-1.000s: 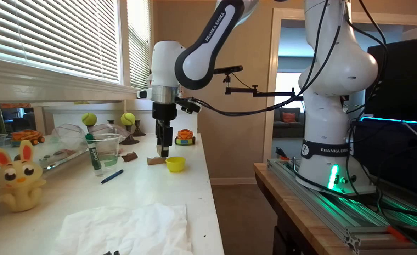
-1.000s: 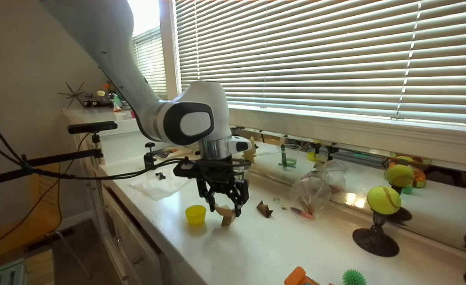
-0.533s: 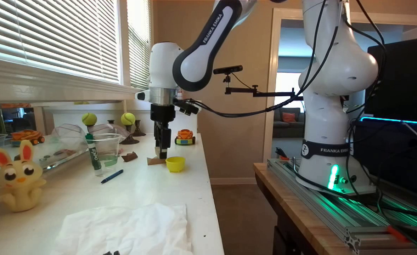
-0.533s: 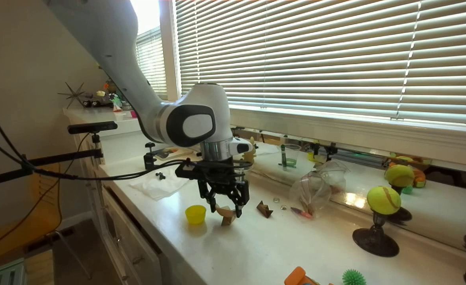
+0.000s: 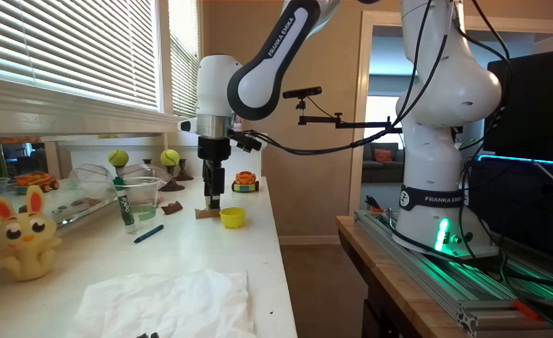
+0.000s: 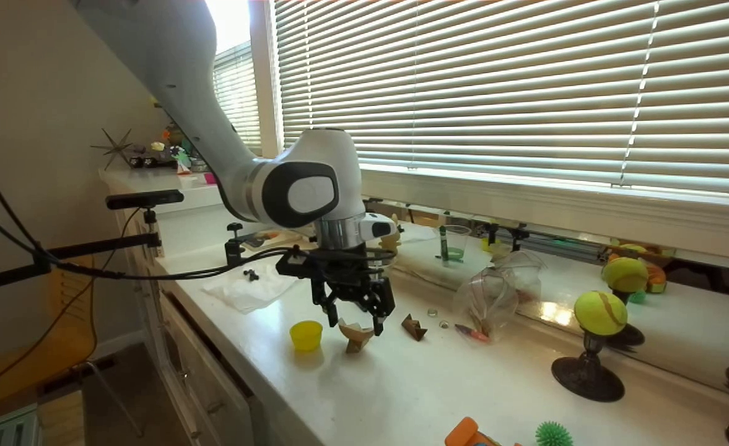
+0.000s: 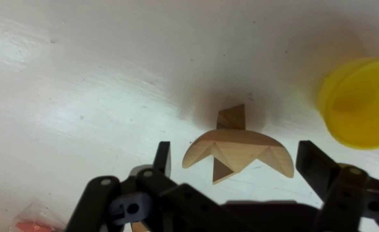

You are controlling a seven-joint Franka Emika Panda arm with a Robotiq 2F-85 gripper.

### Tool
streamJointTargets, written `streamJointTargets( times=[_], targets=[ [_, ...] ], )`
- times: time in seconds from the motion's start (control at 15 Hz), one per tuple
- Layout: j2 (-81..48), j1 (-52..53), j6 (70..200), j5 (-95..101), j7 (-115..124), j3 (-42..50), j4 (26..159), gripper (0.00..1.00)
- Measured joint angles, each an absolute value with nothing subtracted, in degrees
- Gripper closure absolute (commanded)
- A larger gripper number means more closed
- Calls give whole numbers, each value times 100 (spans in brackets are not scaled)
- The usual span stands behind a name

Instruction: Put the wooden object over the other

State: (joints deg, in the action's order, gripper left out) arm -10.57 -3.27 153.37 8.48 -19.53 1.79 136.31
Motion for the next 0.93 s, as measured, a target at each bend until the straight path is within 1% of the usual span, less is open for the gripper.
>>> streamJointTargets(
  times=[0.27,0.67,0.93],
  targets=[
    [-834,-328,14992,1053,-1857,245,13604,0],
    [660,-401,12646,1028,-1856,470,13629,0],
    [1443,-411,11918,602,-1742,616,13639,0]
  ],
)
